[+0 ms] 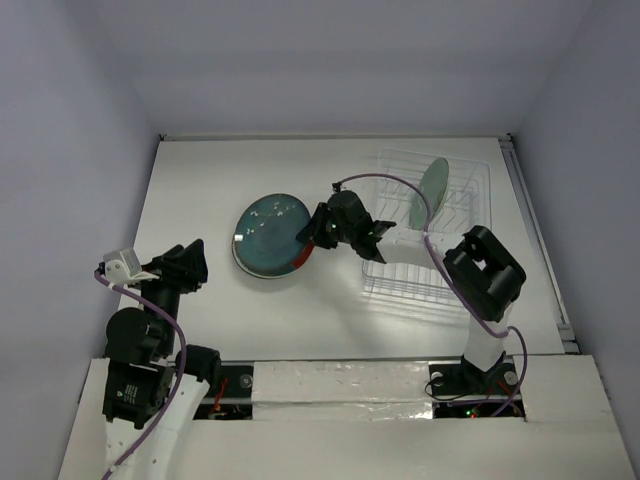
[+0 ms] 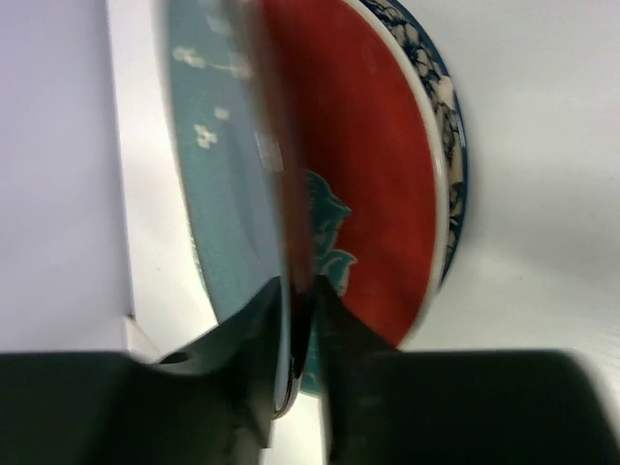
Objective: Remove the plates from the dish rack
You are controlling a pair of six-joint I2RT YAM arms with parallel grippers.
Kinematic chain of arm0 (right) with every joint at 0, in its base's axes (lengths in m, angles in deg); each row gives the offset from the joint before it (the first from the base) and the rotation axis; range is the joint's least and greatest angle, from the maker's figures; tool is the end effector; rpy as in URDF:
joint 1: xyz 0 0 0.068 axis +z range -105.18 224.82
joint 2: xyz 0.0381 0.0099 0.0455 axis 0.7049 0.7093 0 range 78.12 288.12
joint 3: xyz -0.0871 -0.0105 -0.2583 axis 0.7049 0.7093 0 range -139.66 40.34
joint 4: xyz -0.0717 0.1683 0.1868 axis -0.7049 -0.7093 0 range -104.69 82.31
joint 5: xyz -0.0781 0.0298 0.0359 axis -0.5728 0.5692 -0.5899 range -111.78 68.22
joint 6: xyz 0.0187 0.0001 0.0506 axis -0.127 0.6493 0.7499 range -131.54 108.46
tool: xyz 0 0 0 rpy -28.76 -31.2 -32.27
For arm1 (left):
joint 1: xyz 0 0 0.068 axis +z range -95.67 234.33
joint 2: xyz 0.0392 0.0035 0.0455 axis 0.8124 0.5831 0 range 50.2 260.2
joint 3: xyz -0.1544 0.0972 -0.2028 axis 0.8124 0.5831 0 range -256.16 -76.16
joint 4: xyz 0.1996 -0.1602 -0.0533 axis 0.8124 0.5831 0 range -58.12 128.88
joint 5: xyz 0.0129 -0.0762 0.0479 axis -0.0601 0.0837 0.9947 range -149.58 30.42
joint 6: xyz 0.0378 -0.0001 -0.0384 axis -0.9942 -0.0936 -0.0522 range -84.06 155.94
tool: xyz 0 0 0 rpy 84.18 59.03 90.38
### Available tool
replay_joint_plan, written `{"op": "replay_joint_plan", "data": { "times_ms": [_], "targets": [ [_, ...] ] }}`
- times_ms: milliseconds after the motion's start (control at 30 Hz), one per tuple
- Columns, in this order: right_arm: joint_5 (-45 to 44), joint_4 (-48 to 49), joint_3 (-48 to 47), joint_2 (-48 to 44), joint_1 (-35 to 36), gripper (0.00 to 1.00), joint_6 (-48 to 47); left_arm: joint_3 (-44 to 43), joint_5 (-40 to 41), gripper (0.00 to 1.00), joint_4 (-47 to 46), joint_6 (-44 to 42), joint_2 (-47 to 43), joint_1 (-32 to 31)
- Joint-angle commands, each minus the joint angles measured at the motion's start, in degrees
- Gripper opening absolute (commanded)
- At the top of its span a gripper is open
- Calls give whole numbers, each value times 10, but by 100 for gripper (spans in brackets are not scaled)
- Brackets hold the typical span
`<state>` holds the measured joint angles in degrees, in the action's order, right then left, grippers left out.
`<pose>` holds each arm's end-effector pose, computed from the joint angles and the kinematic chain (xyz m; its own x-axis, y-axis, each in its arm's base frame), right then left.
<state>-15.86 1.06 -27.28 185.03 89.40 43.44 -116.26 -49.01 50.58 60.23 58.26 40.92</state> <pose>0.2957 0.2965 0.2017 -0.8312 0.3246 -0.4513 -0.1404 0.6629 0.7354 0.0409 -0.0032 0.3565 0.1821 -0.4591 -0.8695 0.1420 0.8873 -0.4387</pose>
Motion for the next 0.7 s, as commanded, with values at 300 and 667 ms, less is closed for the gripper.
{"op": "replay_joint_plan", "data": {
  "times_ms": [300,667],
  "targets": [
    [-7,-19,-8,-43,19,73,-97,-2,-5,47,-24,0,2,0],
    [-148,-224,-29,-127,46,90,-221,-2,-5,48,-23,-1,0,0]
  ]
}}
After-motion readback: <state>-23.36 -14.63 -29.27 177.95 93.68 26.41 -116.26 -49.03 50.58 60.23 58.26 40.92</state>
